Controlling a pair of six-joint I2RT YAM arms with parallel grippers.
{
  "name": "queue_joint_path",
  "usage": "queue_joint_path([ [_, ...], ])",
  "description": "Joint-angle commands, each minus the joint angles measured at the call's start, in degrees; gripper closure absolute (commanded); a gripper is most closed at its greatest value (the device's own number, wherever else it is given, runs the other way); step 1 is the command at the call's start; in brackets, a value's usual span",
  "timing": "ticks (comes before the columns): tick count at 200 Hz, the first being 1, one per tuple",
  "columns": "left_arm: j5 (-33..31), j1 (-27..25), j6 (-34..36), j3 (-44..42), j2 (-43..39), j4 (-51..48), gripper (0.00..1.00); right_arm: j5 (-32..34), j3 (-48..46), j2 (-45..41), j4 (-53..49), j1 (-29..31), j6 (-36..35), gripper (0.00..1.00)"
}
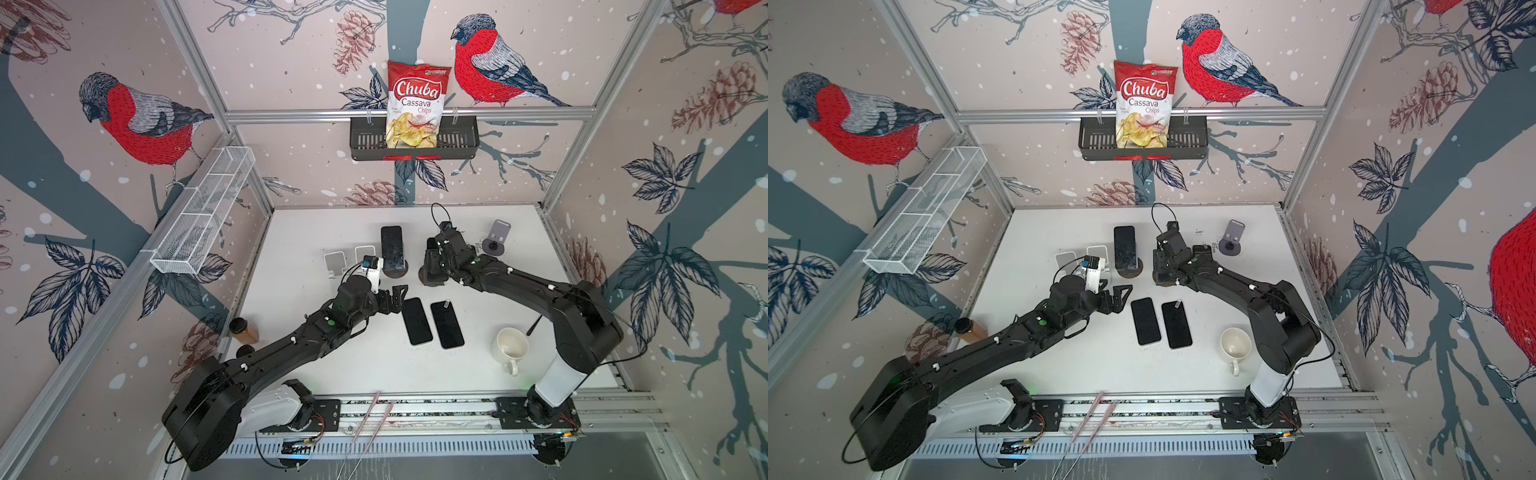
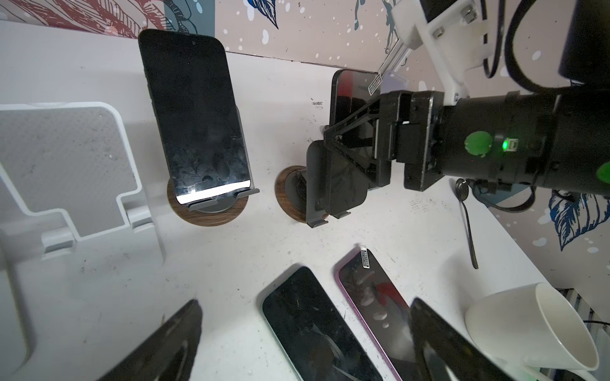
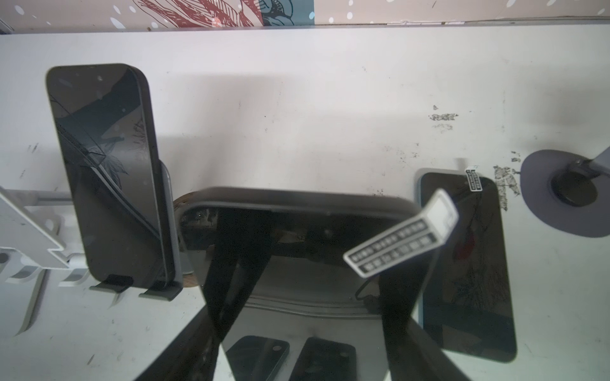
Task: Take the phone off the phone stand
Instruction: 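Lift the black phone up off the wooden stand with the right gripper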
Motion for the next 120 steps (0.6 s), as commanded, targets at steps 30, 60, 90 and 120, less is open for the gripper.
queue_joint_path([
  [30,0.1,0.0,0.4,-0.1,0.4,1.9,0.03,-0.7,-1.9,-3.4,1.9,0.0,-1.2,0.34],
  [60,0.3,0.0,0.3,0.0,0.6,2.2,0.04,-1.0,-3.2,-5.1,1.6,0.1,-1.2,0.34],
  [90,0.5,0.0,0.2,0.0,0.8,2.4,0.04,-1.3,-4.7,-7.0,1.6,0.1,-1.3,0.34],
  [120,0.6,0.0,0.0,0.1,0.9,2.5,0.04,-2.1,-6.0,-8.5,1.8,0.1,-1.5,0.34],
])
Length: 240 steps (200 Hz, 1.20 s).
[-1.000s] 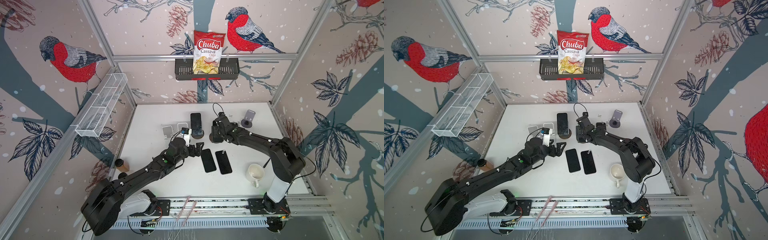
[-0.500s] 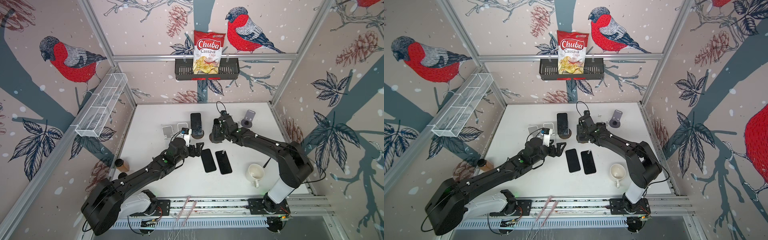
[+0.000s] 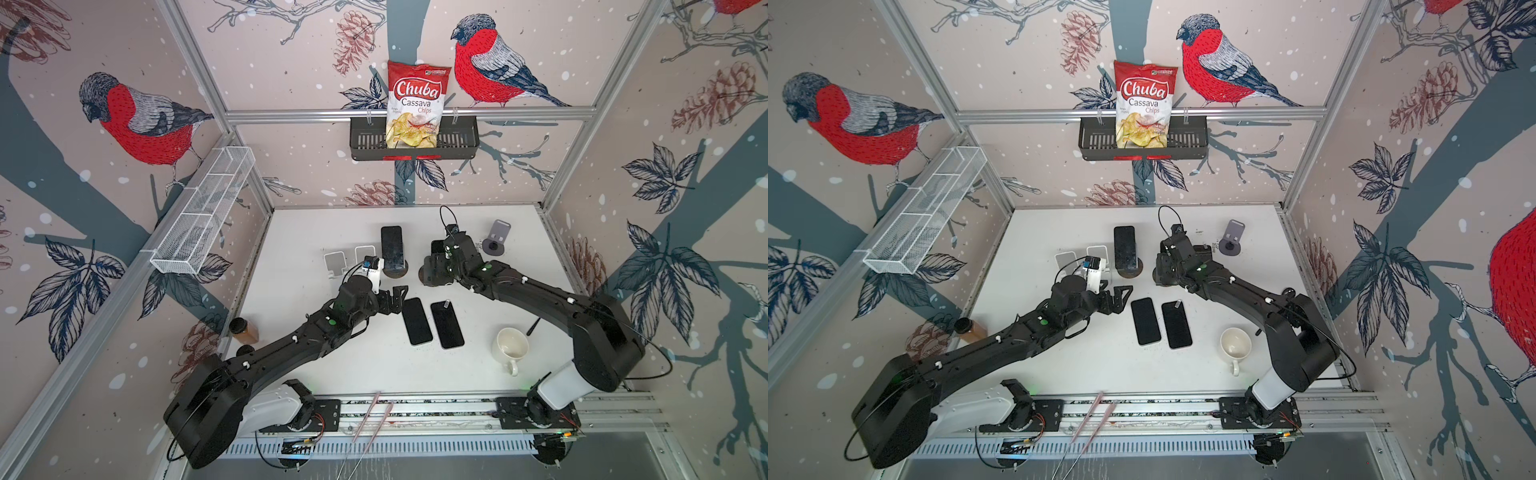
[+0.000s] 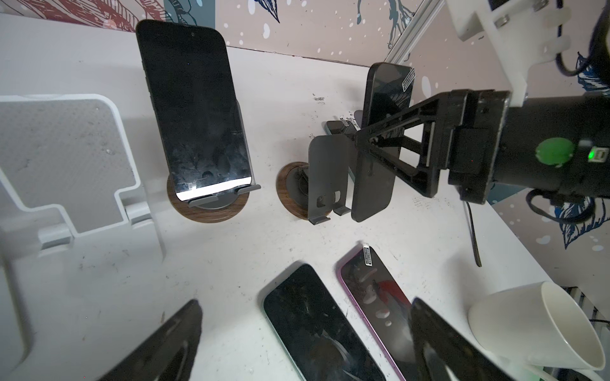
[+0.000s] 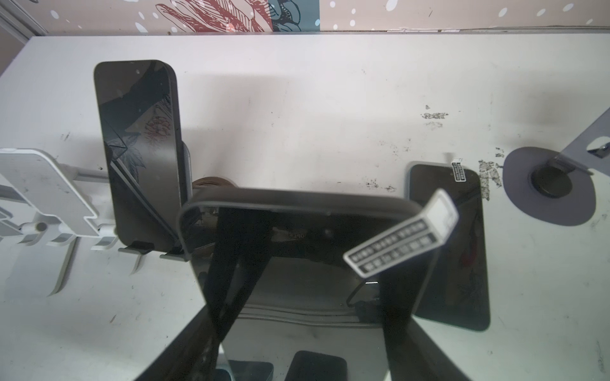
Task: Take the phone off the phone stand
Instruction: 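Lift the black phone up off the wooden stand with the right gripper, then carry the black phone toward the robot with the right gripper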
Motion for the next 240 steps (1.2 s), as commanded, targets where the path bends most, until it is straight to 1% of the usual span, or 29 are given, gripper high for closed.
queue_joint_path([
  [1,0.5,0.0,0.1,0.1,0.1,2.4,0.04,-0.5,-0.6,-1.3,2.0,0.1,-0.4,0.34],
  [56,0.6,0.0,-0.2,0.0,-0.3,2.2,0.04,-1.5,-1.6,-3.4,1.0,0.1,-0.5,0.34],
  [112,0.3,0.0,0.0,0.3,-0.3,2.0,0.04,-2.6,-4.5,-7.6,-2.2,-0.2,-0.8,0.34],
  [186,1.0,0.0,0.1,0.3,-0.5,2.2,0.04,0.0,-11.0,-11.8,-5.5,-1.3,0.3,0.34],
  [240,0.9,0.0,0.1,0.0,-0.7,2.5,0.04,0.8,-14.3,-12.3,-7.1,-1.5,2.8,0.34],
])
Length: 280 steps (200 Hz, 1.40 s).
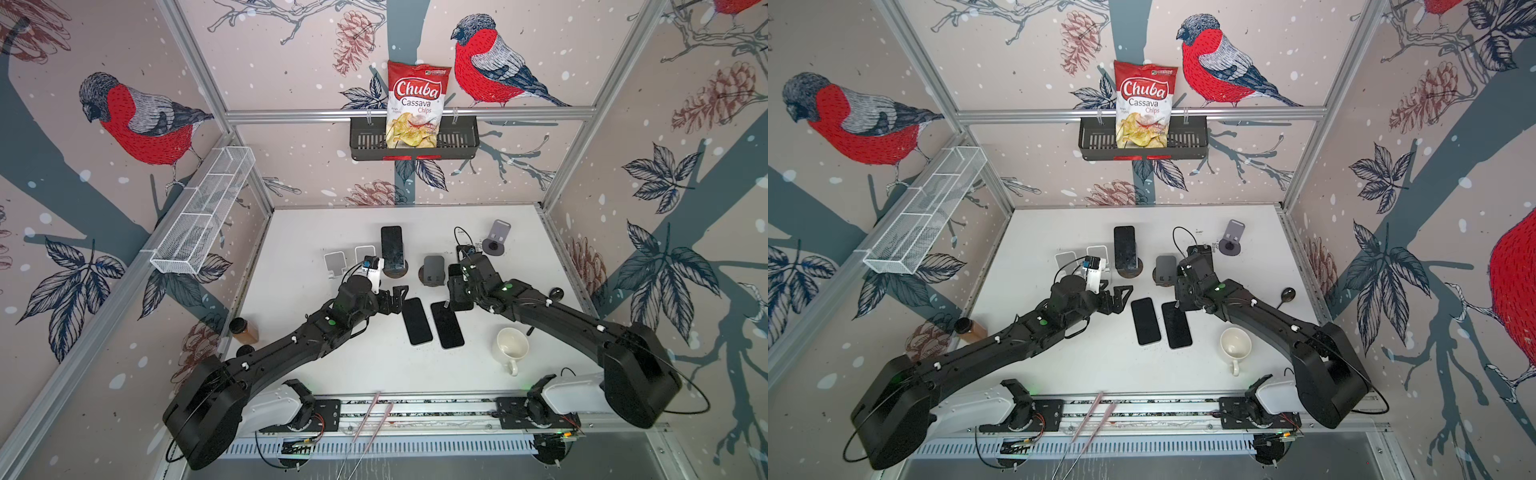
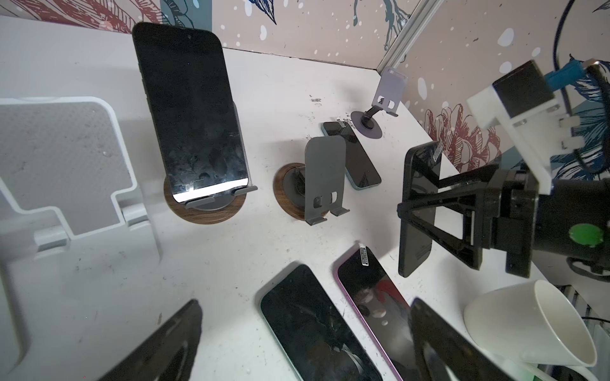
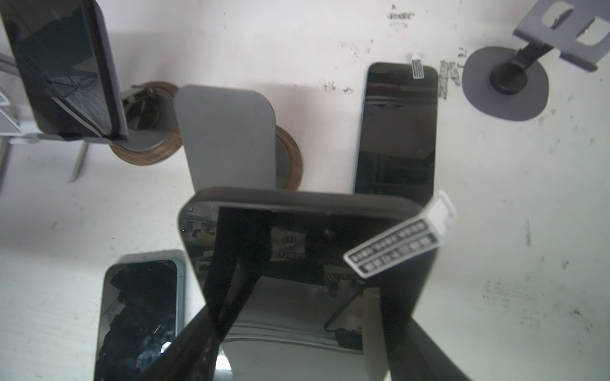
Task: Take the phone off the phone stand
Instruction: 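Carry the black phone toward the robot with the right gripper, then lower the black phone onto the table beside the flat phones, open right gripper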
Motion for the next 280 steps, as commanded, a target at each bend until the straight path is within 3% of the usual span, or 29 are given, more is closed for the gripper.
queue_joint_path([
  [1,0.5,0.0,0.2,0.0,-0.3,2.6,0.04,1.3,-0.9,-0.4,0.4,-0.1,2.3,0.34],
  [116,0.3,0.0,0.7,-0.8,0.4,3.8,0.04,3.6,-3.4,3.1,-0.4,-2.5,3.5,0.34],
  [280,-0.1,0.0,0.7,-1.1,0.8,3.9,0.04,-2.4,-4.6,9.9,0.9,-3.2,3.9,0.34],
])
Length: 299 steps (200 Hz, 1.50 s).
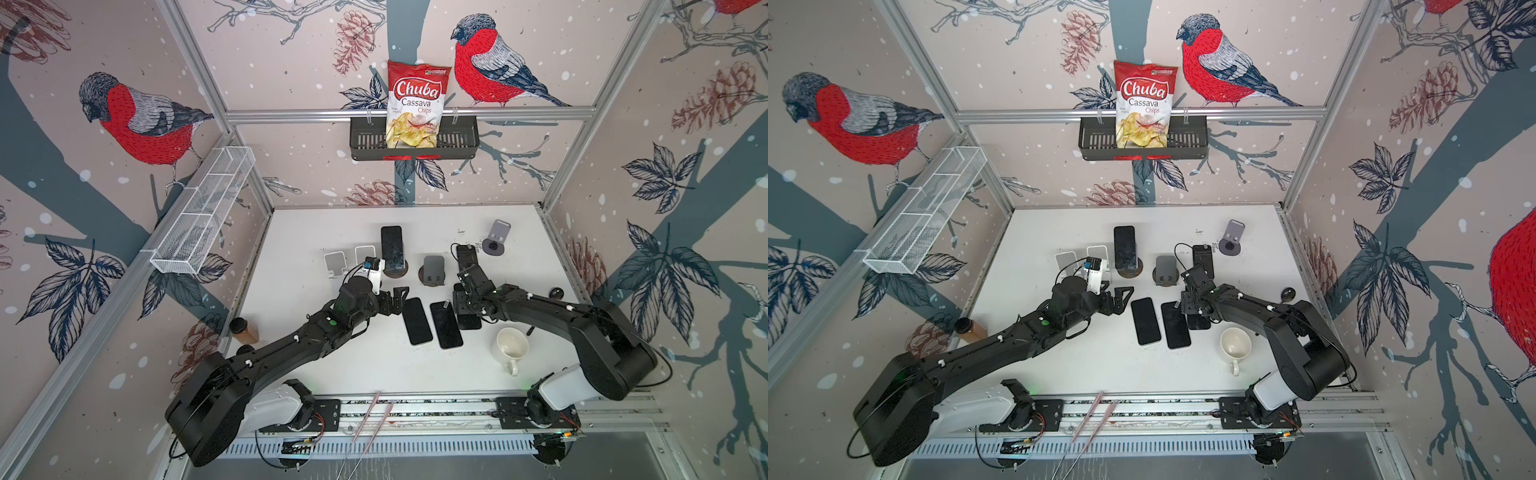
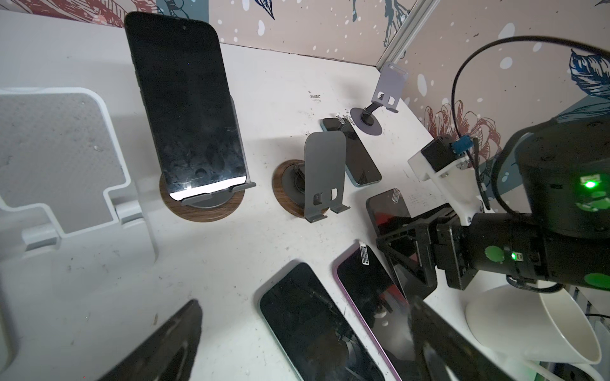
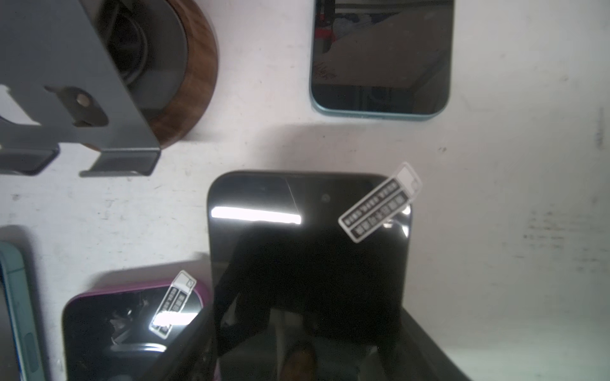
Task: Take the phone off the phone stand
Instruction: 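Lower the black phone onto the table beside the flat phones, open right gripper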
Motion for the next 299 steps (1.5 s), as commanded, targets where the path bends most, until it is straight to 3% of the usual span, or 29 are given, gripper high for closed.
queue_joint_path([
  [1,-0.6,0.0,0.6,-0.4,-0.3,2.3,0.04,-1.1,0.2,0.7,-0.3,-0.3,-0.1,0.34],
  [188,-0.5,0.0,1.3,-1.0,0.0,2.8,0.04,-8.2,3.4,5.8,-4.8,-1.7,-2.1,0.27],
  [299,-0.3,0.0,1.4,-1.4,-0.3,3.2,0.04,-8.6,3.3,4.8,-6.7,-1.8,-1.8,0.21],
])
